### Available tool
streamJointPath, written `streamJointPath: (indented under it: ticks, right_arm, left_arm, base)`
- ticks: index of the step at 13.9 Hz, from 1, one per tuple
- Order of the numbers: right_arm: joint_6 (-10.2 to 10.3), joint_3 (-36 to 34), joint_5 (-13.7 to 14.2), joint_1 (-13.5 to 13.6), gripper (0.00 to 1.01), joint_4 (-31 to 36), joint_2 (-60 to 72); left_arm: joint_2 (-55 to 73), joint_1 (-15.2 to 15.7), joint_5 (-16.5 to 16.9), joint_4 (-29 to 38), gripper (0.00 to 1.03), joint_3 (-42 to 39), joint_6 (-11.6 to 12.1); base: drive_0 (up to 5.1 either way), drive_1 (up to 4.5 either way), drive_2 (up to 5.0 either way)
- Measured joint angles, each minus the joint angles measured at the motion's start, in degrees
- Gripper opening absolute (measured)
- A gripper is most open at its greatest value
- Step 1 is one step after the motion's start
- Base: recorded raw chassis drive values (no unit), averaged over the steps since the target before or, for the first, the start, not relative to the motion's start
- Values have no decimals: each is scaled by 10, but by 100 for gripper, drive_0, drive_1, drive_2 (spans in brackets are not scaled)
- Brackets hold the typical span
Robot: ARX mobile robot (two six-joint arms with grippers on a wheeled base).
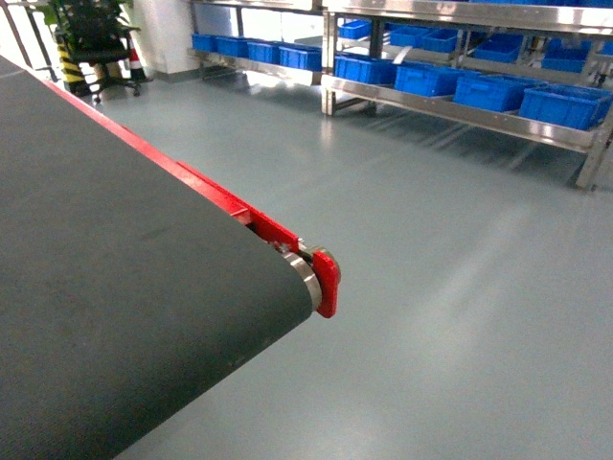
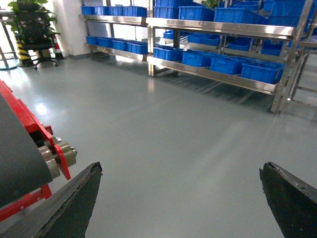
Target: Pick blue part to blue bin on bottom shelf
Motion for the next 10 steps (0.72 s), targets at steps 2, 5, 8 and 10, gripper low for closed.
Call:
streamJointPath:
  ticks: [2, 5, 8, 10]
  right_arm:
    - [0, 0, 0, 0, 98, 0, 0]
    - [0, 0, 0, 0, 98, 0, 0]
    - [0, 0, 0, 0, 98, 0, 0]
    - [0, 0, 0, 0, 98, 0, 0]
  left_arm:
    - [0, 0, 0, 0, 43, 0, 0]
    - [0, 0, 0, 0, 43, 0, 0]
    - [0, 0, 0, 0, 43, 0, 0]
    - [0, 0, 0, 0, 43, 0, 0]
  base:
    - [-168, -168, -168]
    - [-151, -151, -151]
    - [-165, -165, -165]
    - [-153, -153, -153]
